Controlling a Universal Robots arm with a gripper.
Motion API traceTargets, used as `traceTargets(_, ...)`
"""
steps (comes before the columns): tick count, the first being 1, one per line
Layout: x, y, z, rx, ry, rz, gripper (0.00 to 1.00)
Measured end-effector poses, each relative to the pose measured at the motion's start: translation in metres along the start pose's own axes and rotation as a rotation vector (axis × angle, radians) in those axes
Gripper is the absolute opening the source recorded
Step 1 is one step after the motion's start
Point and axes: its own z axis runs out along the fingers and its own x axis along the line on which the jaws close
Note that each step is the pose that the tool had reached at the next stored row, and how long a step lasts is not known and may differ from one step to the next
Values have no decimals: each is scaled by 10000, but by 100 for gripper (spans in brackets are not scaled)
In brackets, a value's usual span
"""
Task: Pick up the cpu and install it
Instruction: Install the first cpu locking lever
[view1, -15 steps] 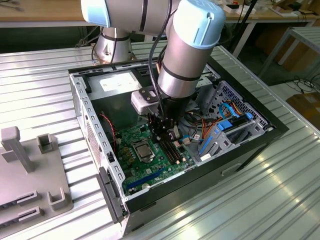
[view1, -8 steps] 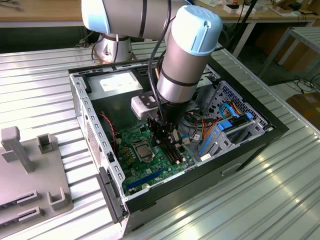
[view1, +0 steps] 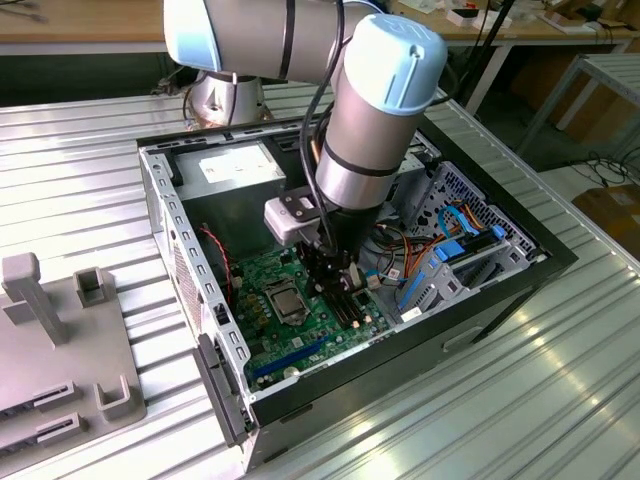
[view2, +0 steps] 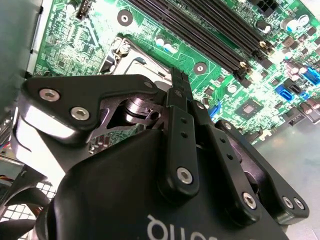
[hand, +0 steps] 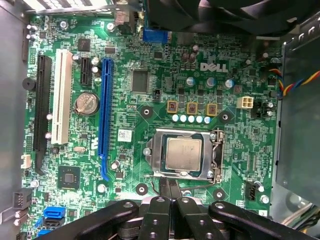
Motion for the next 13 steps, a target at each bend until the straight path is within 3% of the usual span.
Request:
traceTargets(3, 1, -2, 18, 3, 17, -70, 11)
traceTargets(5, 4, -3, 69, 13, 40, -274, 11)
traceTargets(13, 30, -9, 110, 13, 199, -578, 11)
